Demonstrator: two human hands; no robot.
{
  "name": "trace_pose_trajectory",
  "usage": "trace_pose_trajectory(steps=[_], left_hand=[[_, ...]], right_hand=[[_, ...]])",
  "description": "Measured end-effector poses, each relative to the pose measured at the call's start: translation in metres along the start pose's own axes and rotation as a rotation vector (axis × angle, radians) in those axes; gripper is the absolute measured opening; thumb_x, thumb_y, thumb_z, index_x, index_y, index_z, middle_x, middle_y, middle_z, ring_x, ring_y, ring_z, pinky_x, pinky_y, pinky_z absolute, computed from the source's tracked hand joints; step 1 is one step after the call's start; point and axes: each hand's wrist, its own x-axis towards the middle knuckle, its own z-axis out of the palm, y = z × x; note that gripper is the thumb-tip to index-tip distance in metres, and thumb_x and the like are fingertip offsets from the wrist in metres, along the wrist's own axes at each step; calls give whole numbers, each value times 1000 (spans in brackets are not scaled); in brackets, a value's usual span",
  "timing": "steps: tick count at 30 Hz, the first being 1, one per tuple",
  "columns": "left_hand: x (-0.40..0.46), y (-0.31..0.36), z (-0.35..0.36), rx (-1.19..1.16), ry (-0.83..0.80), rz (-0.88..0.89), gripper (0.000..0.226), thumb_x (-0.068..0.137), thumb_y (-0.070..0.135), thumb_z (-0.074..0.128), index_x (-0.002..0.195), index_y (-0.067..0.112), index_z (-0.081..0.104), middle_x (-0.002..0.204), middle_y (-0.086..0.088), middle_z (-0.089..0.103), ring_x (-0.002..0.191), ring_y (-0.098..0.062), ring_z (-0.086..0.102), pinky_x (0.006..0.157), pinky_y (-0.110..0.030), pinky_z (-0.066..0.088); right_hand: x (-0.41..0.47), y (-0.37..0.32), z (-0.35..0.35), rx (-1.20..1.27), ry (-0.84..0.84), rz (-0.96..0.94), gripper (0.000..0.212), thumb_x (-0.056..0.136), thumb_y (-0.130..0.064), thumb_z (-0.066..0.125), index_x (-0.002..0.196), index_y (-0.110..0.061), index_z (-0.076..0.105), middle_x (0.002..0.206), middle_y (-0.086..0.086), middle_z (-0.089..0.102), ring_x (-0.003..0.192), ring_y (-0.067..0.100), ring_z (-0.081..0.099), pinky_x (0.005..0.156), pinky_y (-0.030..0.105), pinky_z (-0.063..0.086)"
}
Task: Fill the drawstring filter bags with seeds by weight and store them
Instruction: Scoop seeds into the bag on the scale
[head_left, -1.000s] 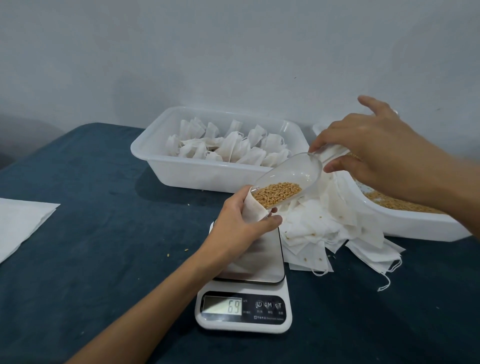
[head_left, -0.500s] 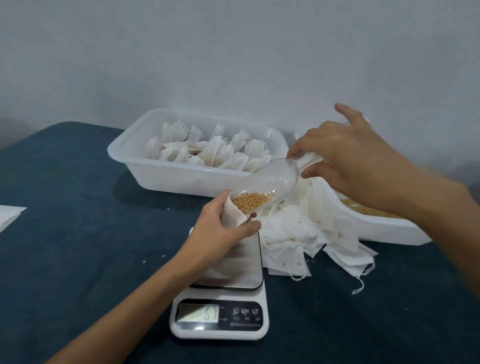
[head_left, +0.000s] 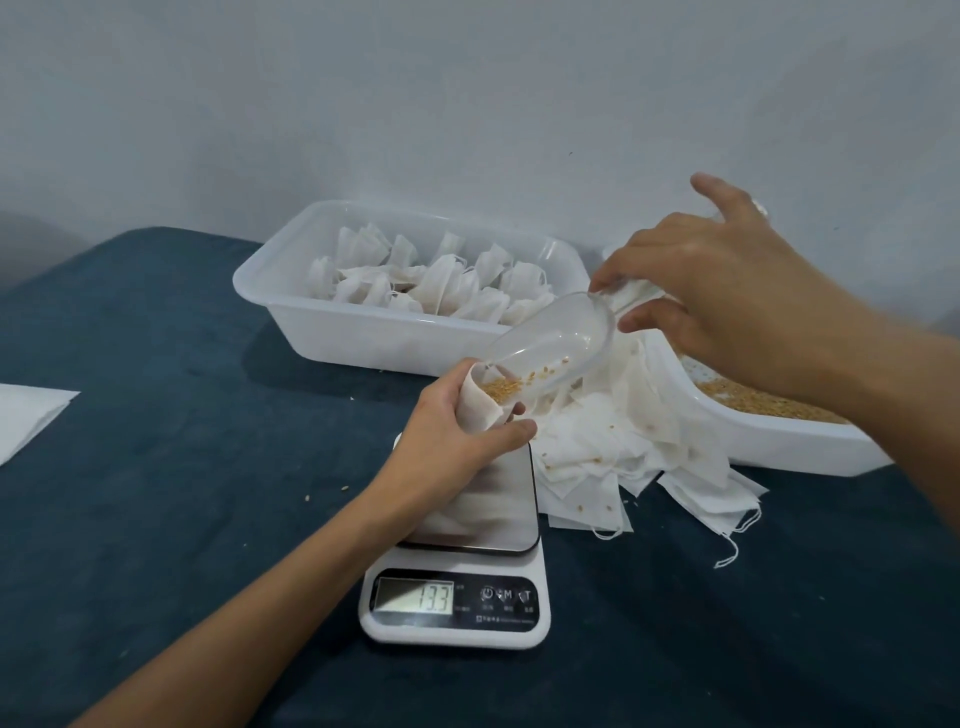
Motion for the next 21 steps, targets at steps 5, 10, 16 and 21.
trace_pose_trajectory(steps=[5, 10, 16, 21], left_hand=[[0, 1, 0, -15, 22, -3, 30, 82, 7, 84, 106, 14, 66, 90, 7, 76, 85, -4, 74, 72, -12, 52], [1, 1, 1, 34, 35, 4, 28, 75, 25, 84, 98, 28, 68, 91, 5, 77, 95, -13, 76, 78, -21, 54], [0, 4, 0, 69, 62, -6, 30, 73, 32, 85, 97, 31, 68, 95, -4, 75, 86, -22, 72, 74, -35, 57], [-3, 9, -1, 39, 102, -50, 40, 69, 33, 88, 103, 28, 67, 98, -7, 74, 76, -13, 66, 64, -27, 55]], right_hand=[[1, 0, 2, 3, 9, -7, 31, 91, -21, 72, 122, -20, 67, 115, -3, 71, 118, 24, 59, 124, 49, 4], [1, 1, 5, -3, 50, -45, 30, 87, -16, 77, 116, -18, 70, 111, 0, 73, 113, 28, 62, 123, 54, 9], [2, -1, 8, -75, 179, -139, 31, 80, -6, 82, 108, -15, 74, 99, 3, 73, 100, 31, 66, 119, 63, 16], [3, -6, 12, -137, 326, -208, 28, 82, -2, 79, 108, -14, 74, 95, 3, 72, 96, 32, 66, 118, 64, 19]])
